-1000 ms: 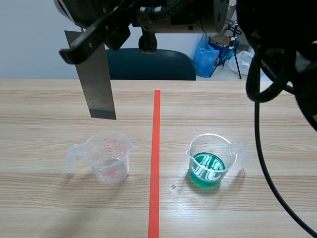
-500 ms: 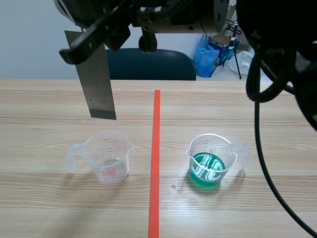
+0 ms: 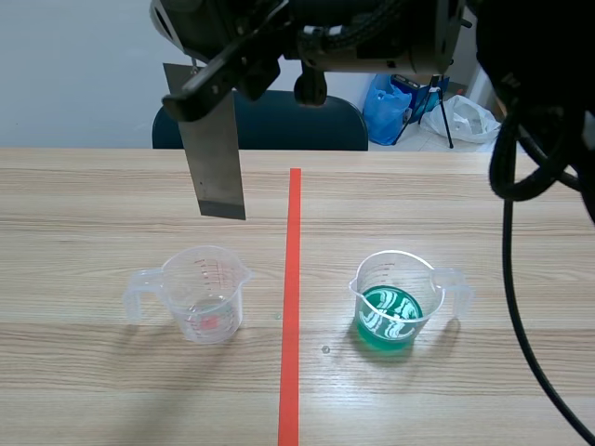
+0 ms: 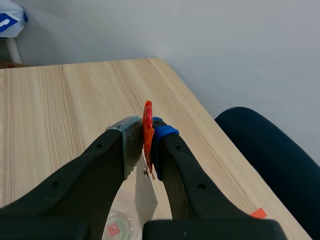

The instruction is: Do the redox reaction experiment

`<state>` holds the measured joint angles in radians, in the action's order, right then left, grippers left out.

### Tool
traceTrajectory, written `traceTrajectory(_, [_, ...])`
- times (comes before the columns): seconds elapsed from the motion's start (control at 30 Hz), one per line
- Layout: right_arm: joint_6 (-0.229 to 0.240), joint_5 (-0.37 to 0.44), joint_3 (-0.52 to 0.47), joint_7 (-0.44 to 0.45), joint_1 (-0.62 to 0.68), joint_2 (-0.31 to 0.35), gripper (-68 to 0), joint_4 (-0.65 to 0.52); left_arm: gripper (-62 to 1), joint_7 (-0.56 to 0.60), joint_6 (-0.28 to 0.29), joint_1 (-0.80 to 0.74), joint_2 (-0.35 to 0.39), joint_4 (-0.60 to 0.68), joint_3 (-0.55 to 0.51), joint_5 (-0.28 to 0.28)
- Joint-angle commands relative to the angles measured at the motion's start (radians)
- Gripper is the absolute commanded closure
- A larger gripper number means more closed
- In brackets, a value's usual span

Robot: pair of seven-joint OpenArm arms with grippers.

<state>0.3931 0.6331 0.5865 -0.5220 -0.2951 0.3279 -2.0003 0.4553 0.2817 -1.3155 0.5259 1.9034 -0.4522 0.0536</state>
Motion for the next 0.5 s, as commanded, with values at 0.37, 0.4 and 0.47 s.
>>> traceTrajectory(0.37, [0.023, 0.044, -0.158, 0.113, 0.094, 0.186, -0.6, -0.049, -62.3, 0.021, -0.002, -0.001, -0.01, 0.008, 0.003, 0.013])
traceTrajectory(0.4, [0.024, 0.06, -0.171, 0.119, 0.105, 0.204, -0.6, -0.059, -62.3, 0.021, -0.002, -0.001, -0.01, 0.008, 0.003, 0.013])
traceTrajectory(0.47, [0.026, 0.087, -0.202, 0.13, 0.133, 0.243, -0.6, -0.077, -62.3, 0.021, -0.002, -0.001, -0.01, 0.008, 0.003, 0.013])
